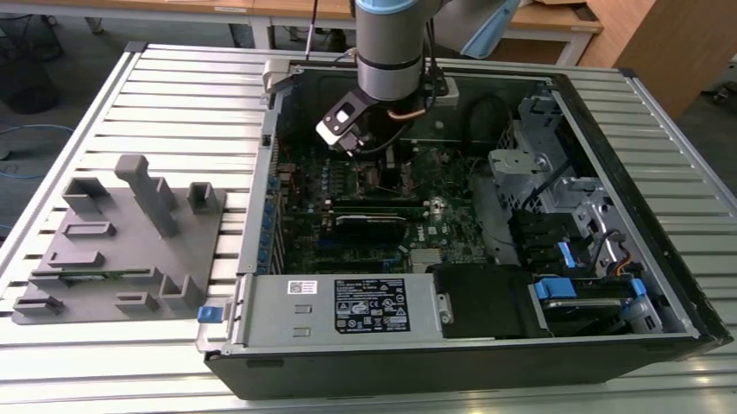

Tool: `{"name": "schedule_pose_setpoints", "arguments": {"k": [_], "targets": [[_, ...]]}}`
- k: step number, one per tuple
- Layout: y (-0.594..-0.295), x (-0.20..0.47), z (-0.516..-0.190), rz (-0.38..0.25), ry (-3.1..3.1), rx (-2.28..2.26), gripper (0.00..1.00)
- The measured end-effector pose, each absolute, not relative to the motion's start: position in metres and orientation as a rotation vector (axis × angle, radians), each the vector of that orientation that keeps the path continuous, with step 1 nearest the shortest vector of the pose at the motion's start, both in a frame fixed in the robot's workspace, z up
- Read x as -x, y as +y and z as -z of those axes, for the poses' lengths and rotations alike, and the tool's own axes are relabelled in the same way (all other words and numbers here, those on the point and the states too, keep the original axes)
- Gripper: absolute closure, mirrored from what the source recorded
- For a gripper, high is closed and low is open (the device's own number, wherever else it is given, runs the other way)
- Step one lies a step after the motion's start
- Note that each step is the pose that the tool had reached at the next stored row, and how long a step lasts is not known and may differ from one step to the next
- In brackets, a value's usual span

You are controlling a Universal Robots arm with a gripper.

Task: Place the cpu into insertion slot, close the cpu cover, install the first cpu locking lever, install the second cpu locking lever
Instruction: 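Place the cpu into insertion slot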

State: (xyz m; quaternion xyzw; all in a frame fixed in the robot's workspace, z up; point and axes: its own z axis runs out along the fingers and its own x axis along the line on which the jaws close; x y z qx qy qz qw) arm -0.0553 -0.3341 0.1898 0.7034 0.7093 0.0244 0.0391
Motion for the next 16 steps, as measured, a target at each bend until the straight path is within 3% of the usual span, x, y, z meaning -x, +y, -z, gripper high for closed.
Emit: {"name": "schedule_pose_setpoints", "arguments": {"k": [16], "targets": [[-0.334,0.0552,-0.1902,-0.075,2.174,-2.157,0.46]]}}
